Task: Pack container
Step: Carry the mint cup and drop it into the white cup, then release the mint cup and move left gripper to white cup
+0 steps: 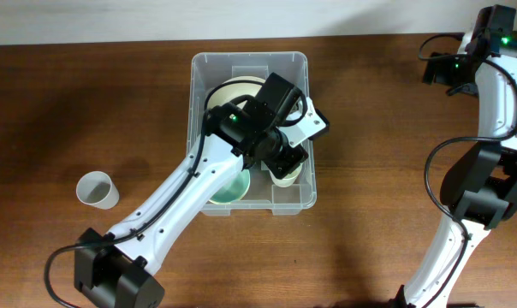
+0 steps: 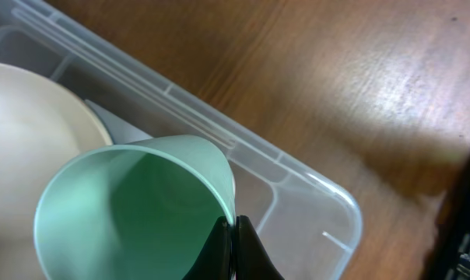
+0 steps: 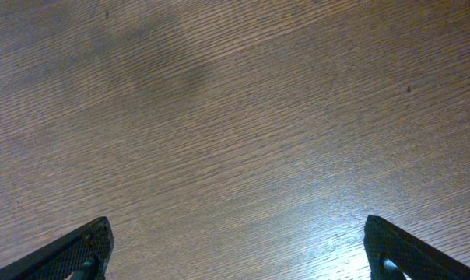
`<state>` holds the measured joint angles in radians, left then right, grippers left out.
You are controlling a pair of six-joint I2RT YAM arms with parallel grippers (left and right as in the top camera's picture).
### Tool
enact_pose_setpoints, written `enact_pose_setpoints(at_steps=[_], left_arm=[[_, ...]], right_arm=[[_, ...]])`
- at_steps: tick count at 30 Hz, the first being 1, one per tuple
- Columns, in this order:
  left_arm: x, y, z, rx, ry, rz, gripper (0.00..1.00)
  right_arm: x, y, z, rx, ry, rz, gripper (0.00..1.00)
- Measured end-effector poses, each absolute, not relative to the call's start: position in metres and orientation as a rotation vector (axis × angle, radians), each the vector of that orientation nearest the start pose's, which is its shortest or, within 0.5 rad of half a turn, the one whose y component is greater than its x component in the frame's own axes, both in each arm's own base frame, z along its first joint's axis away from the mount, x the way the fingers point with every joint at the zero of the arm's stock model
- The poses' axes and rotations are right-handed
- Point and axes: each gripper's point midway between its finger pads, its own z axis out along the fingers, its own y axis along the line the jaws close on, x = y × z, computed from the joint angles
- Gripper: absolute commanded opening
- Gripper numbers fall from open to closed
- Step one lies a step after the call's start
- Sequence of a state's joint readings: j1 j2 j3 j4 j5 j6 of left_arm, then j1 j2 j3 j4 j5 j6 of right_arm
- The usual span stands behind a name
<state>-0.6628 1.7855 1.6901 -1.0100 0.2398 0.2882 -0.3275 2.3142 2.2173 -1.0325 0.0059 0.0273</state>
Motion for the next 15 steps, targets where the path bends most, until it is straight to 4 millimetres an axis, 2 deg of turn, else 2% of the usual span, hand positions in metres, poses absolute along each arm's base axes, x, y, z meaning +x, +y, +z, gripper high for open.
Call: enact_pose_setpoints(at_steps=[2, 3, 4, 5, 6, 10, 12, 13, 15], left_arm=[[0.3187, -0.2975, 0.1920, 1.298, 2.364, -0.419, 0.02], [0.3193, -0.2968, 0.1918, 1.296, 2.365, -0.412, 0.08], [0.3198, -0.2963, 0.1917, 1.297, 2.364, -0.405, 0.09], [0.3203, -0.2958, 0.1915, 1.293, 2.367, -0.400, 0.08], [0.3207, -0.2954, 0.1914, 1.289, 2.369, -0.397, 0.00], [0.3211, -0.2949, 0.1913, 1.284, 2.373, -0.393, 0.01], [0.3210, -0.2948, 0.1912, 1.285, 2.373, -0.392, 0.27], [0.3212, -0.2946, 0.1912, 1.283, 2.374, -0.390, 0.34], [0.3215, -0.2943, 0.1911, 1.277, 2.377, -0.388, 0.36]], right_arm=[[0.5236, -0.1790, 0.1215, 0.479, 2.662, -0.099, 0.99], [0.5236, -0.1790, 0.1215, 0.478, 2.662, -0.099, 0.99], [0.5236, -0.1790, 0.1215, 0.478, 2.662, -0.099, 0.99], [0.5236, -0.1790, 0.1215, 0.478, 2.662, -0.099, 0.99], [0.5236, -0.1790, 0.1215, 0.478, 2.662, -0.099, 0.99], [0.5236, -0.1790, 0.1215, 0.479, 2.662, -0.099, 0.99], [0.5236, -0.1790, 0.1215, 0.479, 2.662, -0.099, 0.99], [0.5236, -0.1790, 0.1215, 0.478, 2.662, -0.099, 0.99], [0.5236, -0.1790, 0.1215, 0.479, 2.662, -0.099, 0.99]])
